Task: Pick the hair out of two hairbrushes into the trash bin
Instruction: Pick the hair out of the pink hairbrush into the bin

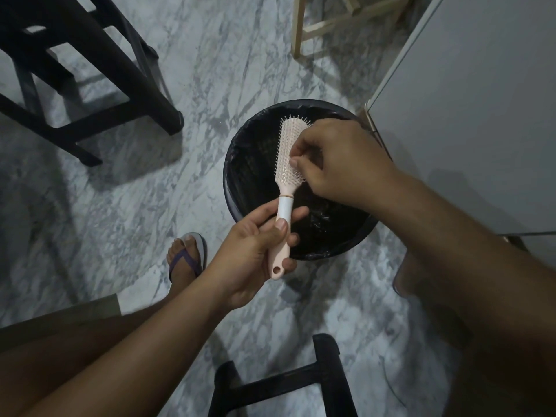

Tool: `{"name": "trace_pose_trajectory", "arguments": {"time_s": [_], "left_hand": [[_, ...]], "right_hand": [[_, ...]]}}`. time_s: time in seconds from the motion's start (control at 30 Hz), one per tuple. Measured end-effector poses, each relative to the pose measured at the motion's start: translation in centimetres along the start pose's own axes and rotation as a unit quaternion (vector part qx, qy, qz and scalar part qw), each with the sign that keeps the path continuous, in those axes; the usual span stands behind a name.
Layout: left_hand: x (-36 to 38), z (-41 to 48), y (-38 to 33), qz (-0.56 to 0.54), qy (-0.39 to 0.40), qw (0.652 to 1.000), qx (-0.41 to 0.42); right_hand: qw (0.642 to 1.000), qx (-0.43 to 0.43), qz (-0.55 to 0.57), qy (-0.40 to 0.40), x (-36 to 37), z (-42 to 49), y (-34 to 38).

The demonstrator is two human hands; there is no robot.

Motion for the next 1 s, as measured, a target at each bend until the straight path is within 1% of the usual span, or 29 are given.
{"name": "trace_pose_trajectory", "arguments": {"time_s": [0.1,0.2,0.33,0.4,0.47,0.53,0.6,0.63,0.67,0.7,0.73,0.8,0.83,0.87,1.0], "left_hand": [[-0.3,0.0,0.1,0.056,-0.012,0.998,0.01],[-0.6,-0.1,0.2,0.087,-0.031,0.996,0.016],[-1.0,-0.2,-0.1,0.119,-0.056,0.991,0.028],[-1.2,-0.2,-0.6,0.129,-0.065,0.989,0.034],[-1.1,-0.1,-0.8,0.119,-0.056,0.991,0.031],[-0.8,-0.1,-0.9,0.082,-0.029,0.996,0.022],[-0.5,-0.1,-0.9,0.053,-0.004,0.999,0.013],[-0.3,-0.1,-0.8,0.046,0.006,0.999,0.008],[-0.2,-0.1,-0.7,0.042,0.016,0.999,0.003],[-0.1,-0.1,-0.6,0.039,0.024,0.999,-0.002],[0.1,-0.2,-0.4,0.037,0.031,0.999,-0.006],[0.2,-0.2,0.0,0.037,0.04,0.998,-0.014],[0.3,-0.2,0.2,0.038,0.043,0.998,-0.02],[0.2,-0.3,0.5,0.037,0.046,0.998,-0.026],[0.4,-0.7,1.2,0.01,0.063,0.997,-0.042]], "right_hand": [[0.998,0.012,-0.054,0.036,0.1,-0.4,0.6],[0.993,0.025,-0.103,0.052,0.5,-0.7,1.0],[0.988,0.037,-0.146,0.03,1.1,-0.8,1.2],[0.991,0.037,-0.125,0.001,1.4,-1.0,1.3],[0.995,0.037,-0.09,-0.017,1.4,-0.9,1.2],[0.998,0.043,0.01,-0.042,0.7,-0.4,0.6],[0.985,0.058,0.113,-0.119,-1.3,0.1,-0.3],[0.973,0.058,0.145,-0.169,-2.6,0.3,-0.8],[0.964,0.056,0.165,-0.2,-3.5,0.4,-1.3],[0.961,0.055,0.18,-0.201,-3.9,0.5,-1.7],[0.964,0.063,0.193,-0.17,-3.8,0.6,-1.9],[0.976,0.086,0.183,-0.077,-2.4,0.8,-2.5],[0.982,0.091,0.162,-0.045,-1.9,0.8,-2.6],[0.984,0.094,0.148,-0.029,-1.6,0.7,-2.6],[0.976,0.103,0.179,-0.066,-2.6,0.7,-3.1]]}}
Point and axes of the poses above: each hand's wrist, its own z-axis towards the middle knuckle, its own x-axis out of the palm, y = z × x, the point moved 5 cm from there along z, towards the middle knuckle, and after that the axes turned 3 degrees about y, right-handed, at the moved point
